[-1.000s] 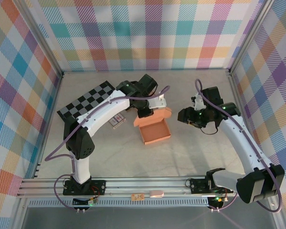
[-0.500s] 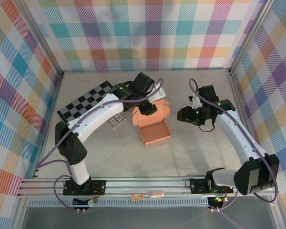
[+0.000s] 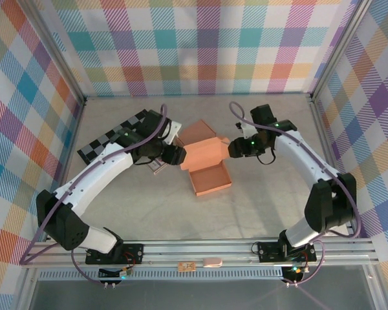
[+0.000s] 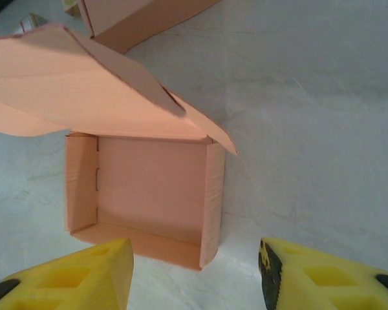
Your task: Fold the paper box
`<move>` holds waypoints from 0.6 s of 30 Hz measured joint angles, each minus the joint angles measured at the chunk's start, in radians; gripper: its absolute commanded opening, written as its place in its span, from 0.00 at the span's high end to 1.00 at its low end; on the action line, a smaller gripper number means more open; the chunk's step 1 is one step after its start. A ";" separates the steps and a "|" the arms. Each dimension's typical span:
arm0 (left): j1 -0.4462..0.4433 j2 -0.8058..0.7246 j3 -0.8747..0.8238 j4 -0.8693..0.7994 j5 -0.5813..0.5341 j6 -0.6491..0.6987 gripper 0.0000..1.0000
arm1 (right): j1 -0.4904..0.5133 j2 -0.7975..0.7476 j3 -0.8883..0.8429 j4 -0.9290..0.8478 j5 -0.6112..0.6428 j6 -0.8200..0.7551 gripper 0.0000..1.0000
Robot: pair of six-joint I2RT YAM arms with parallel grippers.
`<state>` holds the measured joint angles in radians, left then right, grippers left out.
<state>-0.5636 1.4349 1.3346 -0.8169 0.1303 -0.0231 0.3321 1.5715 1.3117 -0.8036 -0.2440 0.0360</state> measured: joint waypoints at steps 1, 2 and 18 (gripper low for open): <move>0.008 0.002 -0.025 0.003 0.016 -0.014 0.38 | 0.005 0.021 0.011 0.004 0.004 -0.010 0.46; 0.018 0.005 -0.050 0.003 0.033 -0.028 0.38 | 0.010 0.043 0.023 0.007 0.010 -0.021 0.46; 0.021 0.187 -0.060 0.121 0.092 -0.121 0.48 | 0.028 0.195 0.131 0.029 0.024 -0.071 0.53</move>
<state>-0.5430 1.6215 1.2747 -0.6964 0.2218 -0.1440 0.3603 1.7668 1.4425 -0.7746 -0.2199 -0.0349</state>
